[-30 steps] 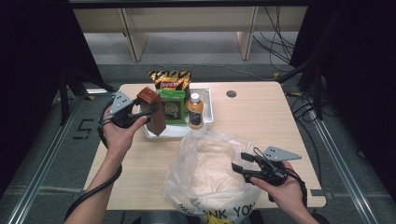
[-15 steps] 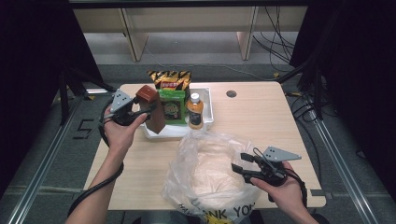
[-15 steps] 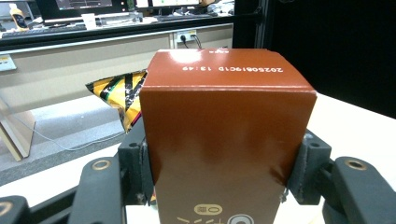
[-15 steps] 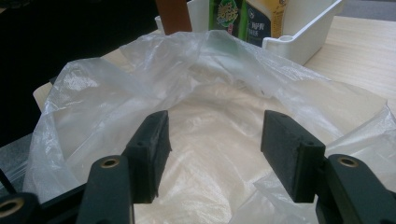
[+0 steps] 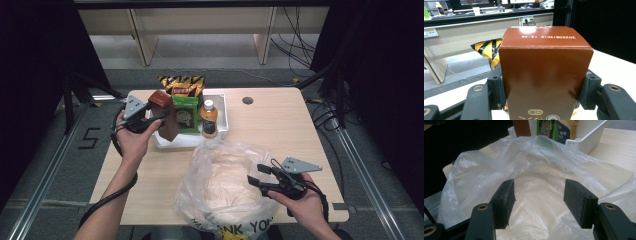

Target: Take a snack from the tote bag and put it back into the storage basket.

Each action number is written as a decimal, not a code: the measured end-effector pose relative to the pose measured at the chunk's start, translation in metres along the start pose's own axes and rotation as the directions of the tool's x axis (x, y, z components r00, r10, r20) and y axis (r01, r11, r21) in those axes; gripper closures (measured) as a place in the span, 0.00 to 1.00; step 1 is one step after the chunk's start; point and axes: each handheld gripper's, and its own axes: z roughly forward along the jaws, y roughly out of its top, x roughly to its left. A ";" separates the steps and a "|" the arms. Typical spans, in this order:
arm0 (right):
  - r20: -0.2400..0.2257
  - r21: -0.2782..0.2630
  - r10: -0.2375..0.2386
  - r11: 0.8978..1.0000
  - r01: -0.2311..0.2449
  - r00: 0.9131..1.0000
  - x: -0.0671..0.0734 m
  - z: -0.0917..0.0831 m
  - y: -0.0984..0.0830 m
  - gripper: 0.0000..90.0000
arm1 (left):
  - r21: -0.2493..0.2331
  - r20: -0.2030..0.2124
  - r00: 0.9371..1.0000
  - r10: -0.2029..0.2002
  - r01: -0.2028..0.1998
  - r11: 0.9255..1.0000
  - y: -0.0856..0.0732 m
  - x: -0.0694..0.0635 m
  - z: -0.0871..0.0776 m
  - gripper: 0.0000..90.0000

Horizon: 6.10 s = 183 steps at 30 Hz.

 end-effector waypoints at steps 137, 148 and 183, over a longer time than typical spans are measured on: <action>-0.029 0.023 -0.025 0.999 0.026 0.999 0.003 0.002 -0.001 0.47 | 0.121 -0.159 0.960 -0.231 0.251 0.960 -0.041 -0.021 0.031 0.23; -0.026 0.019 -0.006 1.000 0.007 1.000 0.005 0.005 -0.002 0.47 | 0.144 -0.162 0.961 -0.224 0.248 0.958 -0.044 -0.021 0.030 0.24; -0.033 0.023 -0.008 1.000 0.008 0.999 0.004 0.003 -0.002 0.46 | 0.165 -0.286 0.931 -0.228 0.282 0.945 -0.033 -0.037 0.034 0.40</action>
